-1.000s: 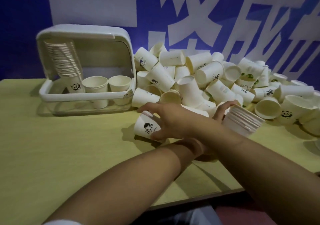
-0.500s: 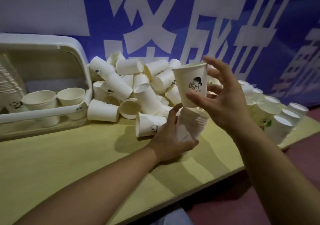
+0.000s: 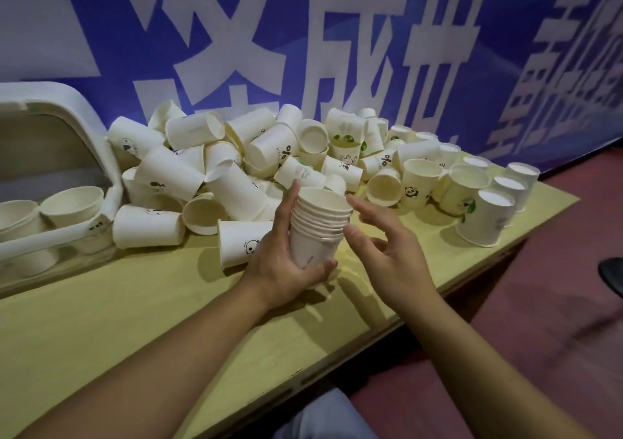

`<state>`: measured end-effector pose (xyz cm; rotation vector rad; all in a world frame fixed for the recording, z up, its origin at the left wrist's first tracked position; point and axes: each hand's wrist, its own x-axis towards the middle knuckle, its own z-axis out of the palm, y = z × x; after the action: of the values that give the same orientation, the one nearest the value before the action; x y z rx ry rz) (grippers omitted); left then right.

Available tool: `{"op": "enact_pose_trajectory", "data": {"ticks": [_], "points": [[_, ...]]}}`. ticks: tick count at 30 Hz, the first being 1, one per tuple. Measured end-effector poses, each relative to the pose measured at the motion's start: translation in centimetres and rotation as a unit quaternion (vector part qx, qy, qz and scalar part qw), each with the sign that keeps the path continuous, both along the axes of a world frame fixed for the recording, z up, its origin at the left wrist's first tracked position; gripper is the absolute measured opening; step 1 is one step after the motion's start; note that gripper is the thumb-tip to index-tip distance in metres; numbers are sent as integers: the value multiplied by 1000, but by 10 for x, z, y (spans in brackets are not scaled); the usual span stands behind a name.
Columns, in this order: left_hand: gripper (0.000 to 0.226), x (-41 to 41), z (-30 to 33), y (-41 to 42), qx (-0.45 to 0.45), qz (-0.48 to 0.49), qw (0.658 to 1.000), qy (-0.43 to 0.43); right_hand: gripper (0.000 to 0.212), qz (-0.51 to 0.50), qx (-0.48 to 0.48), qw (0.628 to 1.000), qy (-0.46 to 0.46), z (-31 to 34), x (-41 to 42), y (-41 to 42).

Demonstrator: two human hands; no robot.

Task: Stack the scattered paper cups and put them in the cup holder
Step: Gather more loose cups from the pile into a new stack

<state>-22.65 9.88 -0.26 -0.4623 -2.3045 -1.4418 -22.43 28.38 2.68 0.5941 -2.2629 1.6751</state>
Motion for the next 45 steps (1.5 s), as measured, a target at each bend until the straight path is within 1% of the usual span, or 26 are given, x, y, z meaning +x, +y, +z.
{"op": "enact_pose_trajectory", "data": {"ticks": [2,3,5,8,11,12,14,17,20,23,26,29,33,35,37,39,40,41,43,44,45], "points": [[113,1,3,7,-6,-6,1000,1,37,-16,20,1000,6,6,-2,19],[113,0,6,11,-5,-11,1000,0,38,-40,33,999,14,10,-5,30],[112,-4,10,24,-10,-26,1000,-2,40,-118,60,990,42,18,-14,57],[108,-14,18,47,-7,-55,998,-11,41,-246,129,958,70,28,-38,100],[102,-27,21,74,3,-78,997,-22,49,-346,220,912,31,29,-65,134],[100,-32,22,82,5,-86,996,-21,52,-365,234,901,21,26,-73,142],[97,-40,21,96,5,-101,995,-24,58,-380,243,893,-3,18,-86,154],[98,-52,16,108,-24,-93,995,-35,64,-368,246,895,-56,6,-100,165],[97,-58,11,115,-23,-111,992,-50,58,-354,209,909,-70,-2,-103,171],[91,-60,13,119,-30,-138,989,-49,57,-346,139,926,-51,-2,-91,177],[85,-60,18,118,-41,-160,984,-65,55,-307,35,951,3,2,-69,177],[83,-58,21,116,-57,-193,976,-80,44,-249,-42,967,24,8,-53,170],[94,-56,21,117,-72,-214,971,-82,34,-162,-126,979,1,16,-48,150],[100,-55,19,115,-72,-202,973,-82,30,-154,-162,975,-4,16,-49,139],[103,-54,17,114,-64,-187,976,-88,19,-148,-199,968,-22,16,-50,130],[105,-54,16,112,-58,-178,978,-89,12,-145,-204,967,-40,13,-50,124],[106,-53,15,111,-59,-174,979,-85,13,-145,-198,968,-43,11,-51,121],[107,-53,15,109,-60,-170,980,-79,19,-138,-195,970,-46,10,-52,119],[106,-52,12,106,-50,-157,984,-72,44,-107,-200,972,-59,9,-53,116],[104,-51,11,104,-41,-148,986,-71,52,-91,-193,975,-64,8,-52,116],[102,-50,10,103,-31,-141,987,-70,55,-78,-179,978,-66,7,-52,115]]}}
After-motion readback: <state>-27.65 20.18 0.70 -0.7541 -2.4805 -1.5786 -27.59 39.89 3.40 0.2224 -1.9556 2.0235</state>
